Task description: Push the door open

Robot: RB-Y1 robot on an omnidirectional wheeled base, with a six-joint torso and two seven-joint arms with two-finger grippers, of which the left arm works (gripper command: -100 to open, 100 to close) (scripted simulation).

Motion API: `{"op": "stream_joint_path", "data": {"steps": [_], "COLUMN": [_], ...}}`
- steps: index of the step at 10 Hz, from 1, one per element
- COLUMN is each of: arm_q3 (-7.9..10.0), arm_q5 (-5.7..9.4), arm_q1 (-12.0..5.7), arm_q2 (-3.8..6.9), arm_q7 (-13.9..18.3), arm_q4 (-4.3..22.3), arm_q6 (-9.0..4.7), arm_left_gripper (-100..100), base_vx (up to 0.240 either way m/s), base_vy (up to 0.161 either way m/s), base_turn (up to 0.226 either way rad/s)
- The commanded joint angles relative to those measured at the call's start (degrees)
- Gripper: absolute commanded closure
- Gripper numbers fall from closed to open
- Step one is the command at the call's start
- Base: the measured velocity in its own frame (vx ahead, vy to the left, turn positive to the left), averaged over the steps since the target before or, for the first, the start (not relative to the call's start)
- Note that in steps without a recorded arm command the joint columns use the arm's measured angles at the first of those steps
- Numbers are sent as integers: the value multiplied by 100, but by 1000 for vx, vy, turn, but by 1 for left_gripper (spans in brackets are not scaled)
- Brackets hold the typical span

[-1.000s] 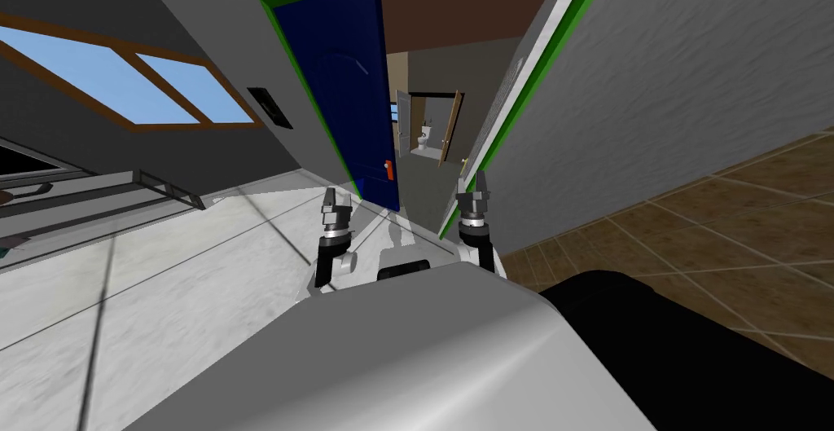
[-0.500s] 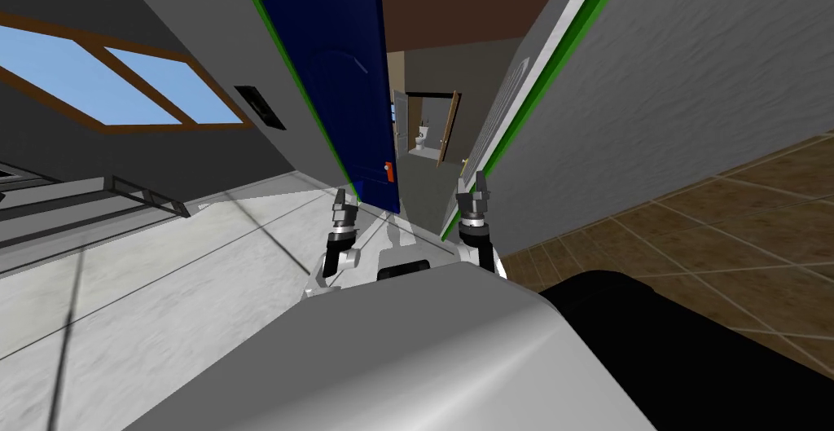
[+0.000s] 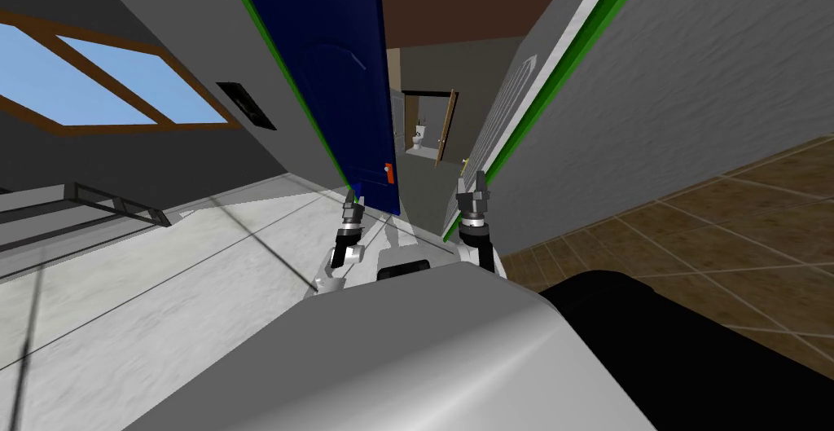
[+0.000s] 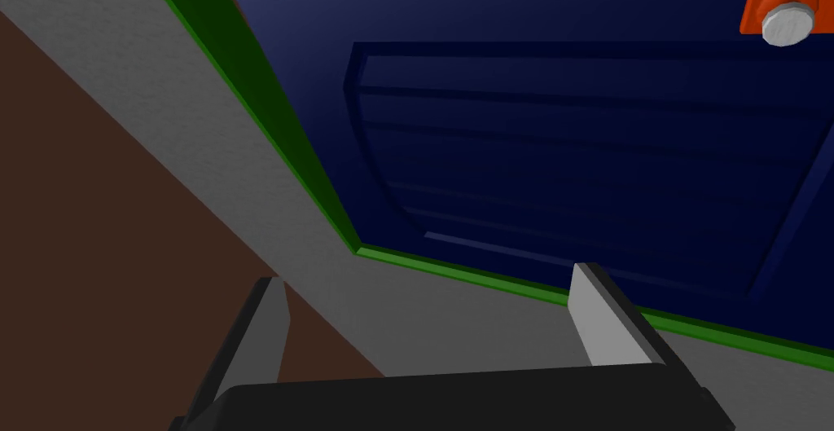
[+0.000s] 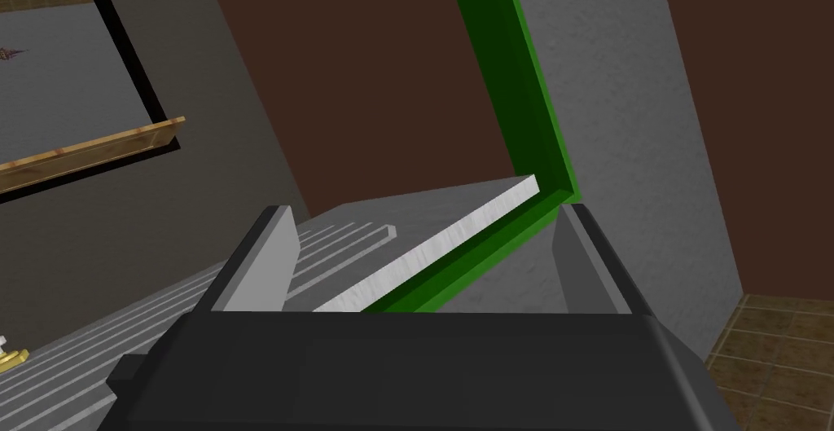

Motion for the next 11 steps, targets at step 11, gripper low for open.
{"op": "stream_joint_path", "data": {"steps": [11], "arm_q3": [-143], "arm_q5": [29], "arm_q1": [-1266], "arm_q2": [-4], "arm_q7": [140], "arm_q4": [1954], "arm_q6": [166], "arm_left_gripper": [-100], "base_vx": [74], "base_vy": [99], "base_turn": [-67]}}
